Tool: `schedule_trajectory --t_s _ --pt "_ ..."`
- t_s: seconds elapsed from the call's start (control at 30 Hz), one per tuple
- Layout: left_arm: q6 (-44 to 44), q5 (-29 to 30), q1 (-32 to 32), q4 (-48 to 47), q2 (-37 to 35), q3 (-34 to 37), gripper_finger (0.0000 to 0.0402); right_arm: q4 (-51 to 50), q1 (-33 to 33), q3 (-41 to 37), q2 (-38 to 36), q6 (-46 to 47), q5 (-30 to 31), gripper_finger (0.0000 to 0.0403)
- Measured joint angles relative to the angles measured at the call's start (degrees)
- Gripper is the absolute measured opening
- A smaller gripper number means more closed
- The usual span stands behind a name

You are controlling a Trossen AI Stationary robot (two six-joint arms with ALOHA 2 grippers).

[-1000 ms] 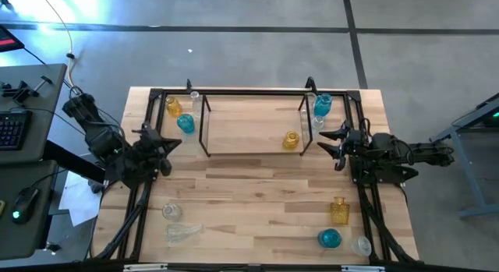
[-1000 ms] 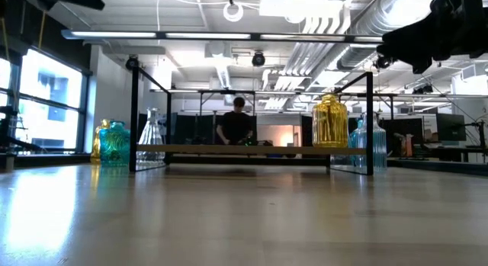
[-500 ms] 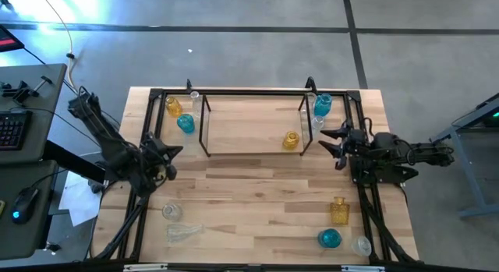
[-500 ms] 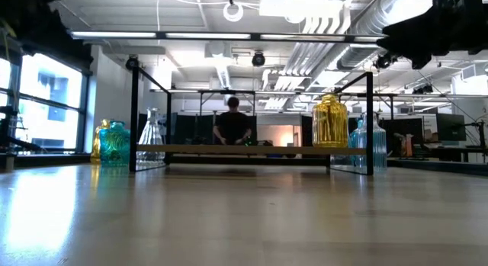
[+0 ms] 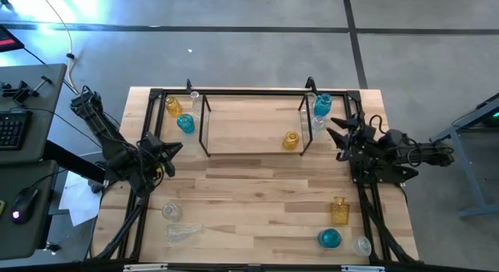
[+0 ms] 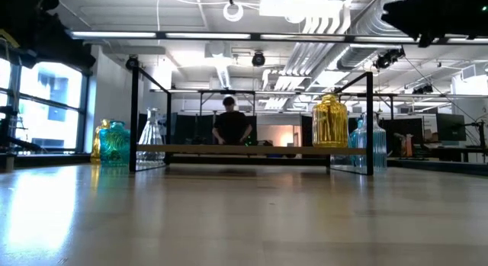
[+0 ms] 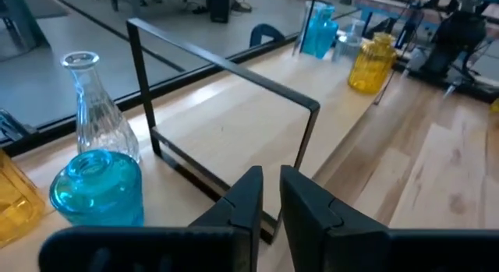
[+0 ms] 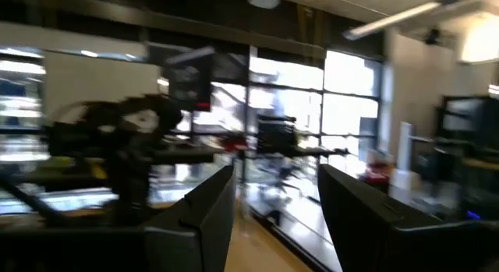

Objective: Sort vases onto shelf
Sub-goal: Put the transparent vase on the shelf

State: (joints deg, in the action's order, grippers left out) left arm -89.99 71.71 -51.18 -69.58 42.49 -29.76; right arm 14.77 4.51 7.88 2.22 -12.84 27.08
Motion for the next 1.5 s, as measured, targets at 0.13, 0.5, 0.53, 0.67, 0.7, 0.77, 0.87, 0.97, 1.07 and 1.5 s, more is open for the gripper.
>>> schedule_trajectory --t_s 0.13,0.5,0.53,0.67,0.7,0.77,0.87,0.97,1.07,1.5 --pt "-3.1 2.9 0.0 -0.1 -1.6 0.0 0.0047 -3.0 0.0 0.0 0.0 2.1 4.8 0.0170" --pt "-5.9 4.1 0.0 2.4 -3.4 0.0 0.0052 -3.2 0.0 0.0 0.0 2.5 -1.5 0.0170" --pt "-5.6 4.8 0.0 3.0 -3.4 0.0 0.0053 -2.7 0.0 0.0 0.0 2.7 -3.5 0.0170" --pt "-1.9 6.0 0.0 3.9 -3.4 0.0 0.0053 -2.6 0.0 0.0 0.0 1.2 -9.2 0.0170" --pt "-1.0 6.0 0.0 3.9 -3.4 0.0 0.0053 -2.4 0.0 0.0 0.0 1.0 -9.1 0.0170" --pt "0.6 6.0 0.0 3.9 -3.4 0.0 0.0053 -1.3 0.0 0.0 0.0 0.9 -8.1 0.0170" --pt "2.0 6.0 0.0 3.9 -3.4 0.0 0.0053 1.0 0.0 0.0 0.0 0.8 -7.7 0.0170" --pt "3.4 6.1 0.0 3.9 -3.4 0.0 0.0051 3.5 0.0 0.0 0.0 0.8 -7.7 0.0170" --pt "5.1 5.9 0.0 3.9 -3.4 0.0 0.0051 3.9 0.0 0.0 0.0 1.0 -7.7 0.0170" --pt "9.3 8.8 0.0 3.9 -3.4 -0.1 0.0051 6.0 0.0 0.0 0.0 -1.6 -7.7 0.0170"
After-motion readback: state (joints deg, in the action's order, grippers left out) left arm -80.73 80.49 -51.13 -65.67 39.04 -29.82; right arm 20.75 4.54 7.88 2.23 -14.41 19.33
